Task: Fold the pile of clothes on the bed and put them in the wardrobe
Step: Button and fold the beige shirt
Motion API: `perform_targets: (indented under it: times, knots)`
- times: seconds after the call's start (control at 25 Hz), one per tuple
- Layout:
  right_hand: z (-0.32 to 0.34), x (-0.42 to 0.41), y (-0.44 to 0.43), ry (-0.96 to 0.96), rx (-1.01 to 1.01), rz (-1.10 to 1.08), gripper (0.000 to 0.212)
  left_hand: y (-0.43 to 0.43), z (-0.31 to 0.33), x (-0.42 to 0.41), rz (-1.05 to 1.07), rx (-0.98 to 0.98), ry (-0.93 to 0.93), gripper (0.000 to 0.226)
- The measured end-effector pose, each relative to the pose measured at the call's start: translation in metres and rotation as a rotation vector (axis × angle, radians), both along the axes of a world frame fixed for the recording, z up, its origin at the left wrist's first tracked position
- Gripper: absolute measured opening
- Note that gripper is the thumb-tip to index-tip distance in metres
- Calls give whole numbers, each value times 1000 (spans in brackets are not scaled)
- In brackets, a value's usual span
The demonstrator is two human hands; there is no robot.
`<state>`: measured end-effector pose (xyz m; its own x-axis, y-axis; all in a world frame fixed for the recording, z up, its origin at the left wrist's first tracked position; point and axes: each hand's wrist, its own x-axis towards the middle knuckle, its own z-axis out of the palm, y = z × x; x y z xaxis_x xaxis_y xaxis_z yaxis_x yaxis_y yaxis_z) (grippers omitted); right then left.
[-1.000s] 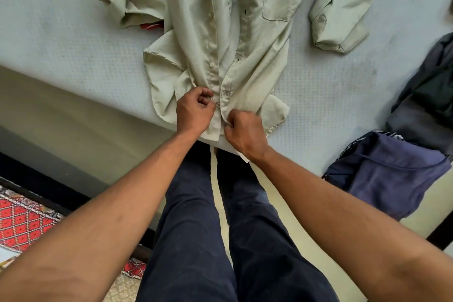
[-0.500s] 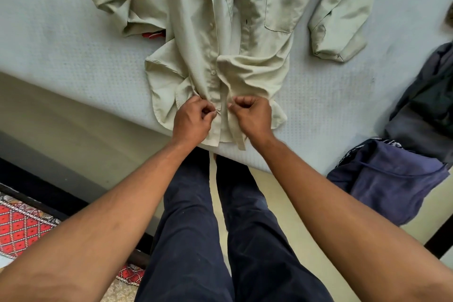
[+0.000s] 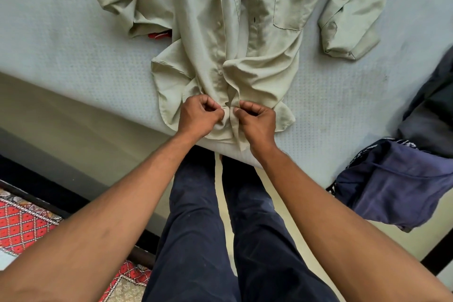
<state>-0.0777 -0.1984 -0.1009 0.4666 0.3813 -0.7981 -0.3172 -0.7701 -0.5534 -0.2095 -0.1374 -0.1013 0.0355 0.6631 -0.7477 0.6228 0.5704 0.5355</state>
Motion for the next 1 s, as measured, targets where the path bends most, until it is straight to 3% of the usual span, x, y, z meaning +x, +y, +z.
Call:
perform_targets:
  times: [0.12,0.32,0.56,1.0]
  knots:
    - [3,5,4,68,23,-23,20,-1,-3,4,57,-23,-45,12]
    - [2,11,2,25,35,-36,21,-1,-4,10,-13,16,-23,9]
    - [0,-2,1,-167,42,254,17,5,-6,10,8,-56,-63,9]
    - [-10,-9,13,-184,-47,24,15,13,-10,7,22,-150,-123,12]
